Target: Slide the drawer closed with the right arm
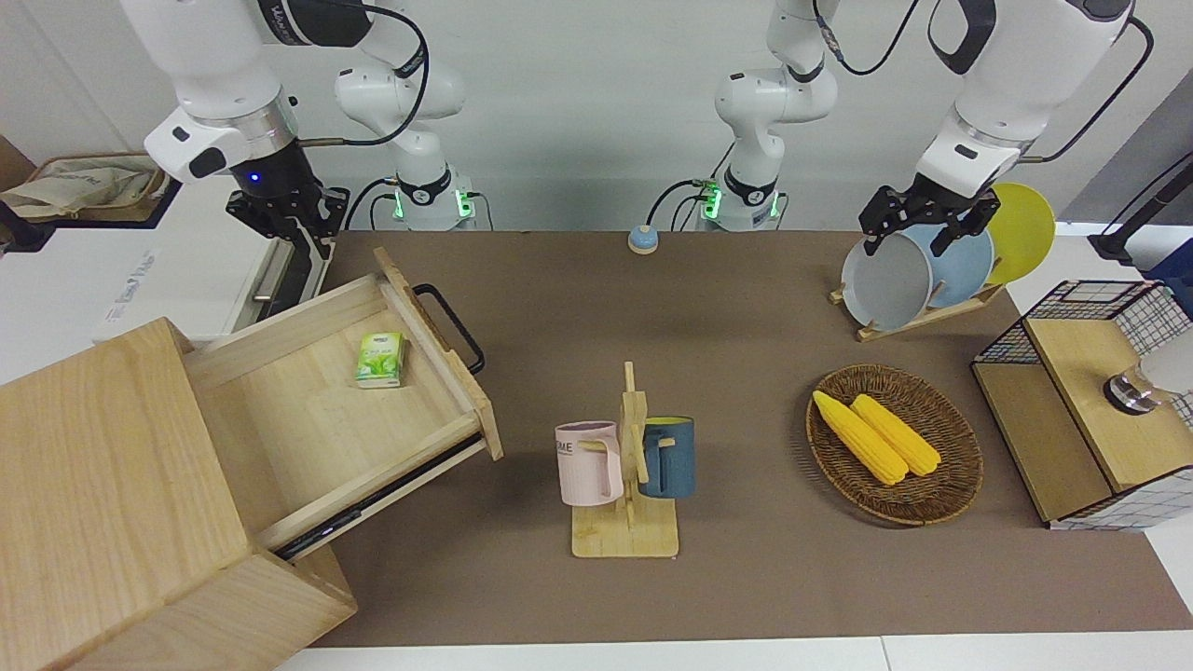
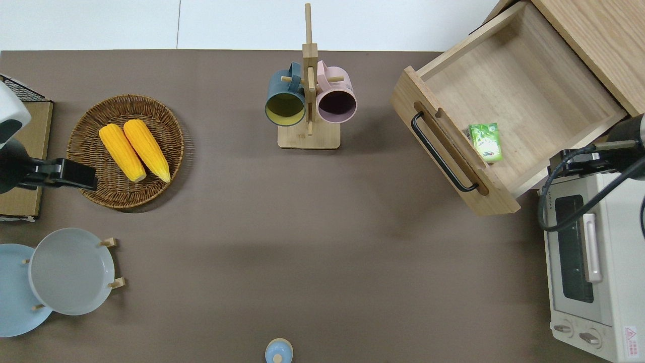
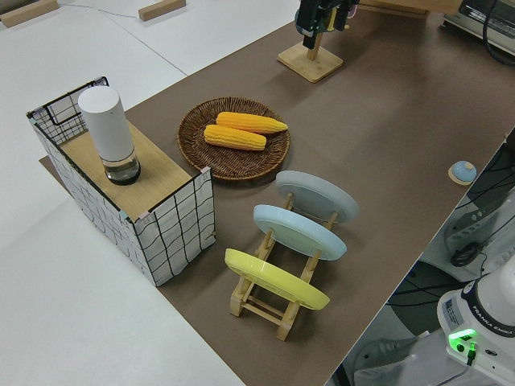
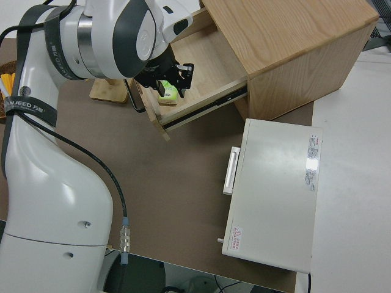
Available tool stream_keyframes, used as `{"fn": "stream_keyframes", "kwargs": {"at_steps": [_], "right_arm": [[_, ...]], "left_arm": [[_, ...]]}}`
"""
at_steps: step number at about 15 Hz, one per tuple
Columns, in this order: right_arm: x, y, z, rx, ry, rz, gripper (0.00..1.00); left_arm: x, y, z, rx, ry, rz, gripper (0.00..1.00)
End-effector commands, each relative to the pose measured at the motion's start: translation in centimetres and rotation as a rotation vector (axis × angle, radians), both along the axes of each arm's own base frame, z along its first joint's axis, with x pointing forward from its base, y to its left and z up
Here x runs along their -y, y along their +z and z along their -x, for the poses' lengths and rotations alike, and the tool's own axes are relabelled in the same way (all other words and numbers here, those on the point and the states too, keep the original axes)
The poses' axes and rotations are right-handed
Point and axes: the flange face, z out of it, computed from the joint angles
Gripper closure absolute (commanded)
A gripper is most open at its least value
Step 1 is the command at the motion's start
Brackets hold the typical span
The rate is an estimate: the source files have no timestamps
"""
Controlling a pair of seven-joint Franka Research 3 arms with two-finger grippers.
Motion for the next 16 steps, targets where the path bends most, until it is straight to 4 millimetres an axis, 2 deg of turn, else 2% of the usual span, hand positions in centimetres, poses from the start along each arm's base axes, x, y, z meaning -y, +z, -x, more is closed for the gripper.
{"fn": "stream_keyframes", "kwargs": {"at_steps": [1, 6, 8, 9, 11, 16], "right_arm": [[0.0, 0.2, 0.2, -0.008, 0.005, 0.002, 1.000], [0.0, 0.3, 0.6, -0.029, 0.000, 0.003, 1.000], [-0.4, 2.1, 1.1, -0.021, 0.000, 0.001, 1.000], [-1.2, 3.0, 1.4, -0.017, -0.002, 0.001, 1.000], [-3.4, 3.5, 1.7, -0.012, -0.033, 0.002, 1.000], [-10.7, 4.4, 3.2, 0.003, -0.139, 0.007, 1.000]], "left_arm": [[0.1, 0.6, 0.3, -0.003, 0.005, -0.019, 0.01], [0.1, 0.5, 0.3, -0.005, 0.005, -0.019, 0.01], [0.1, 0.6, 0.3, -0.003, 0.005, -0.019, 0.01], [0.1, 0.6, 0.3, -0.003, 0.005, -0.019, 0.01], [0.1, 0.5, 0.3, -0.005, 0.005, -0.019, 0.01], [0.1, 0.6, 0.3, -0.003, 0.005, -0.019, 0.01]]}}
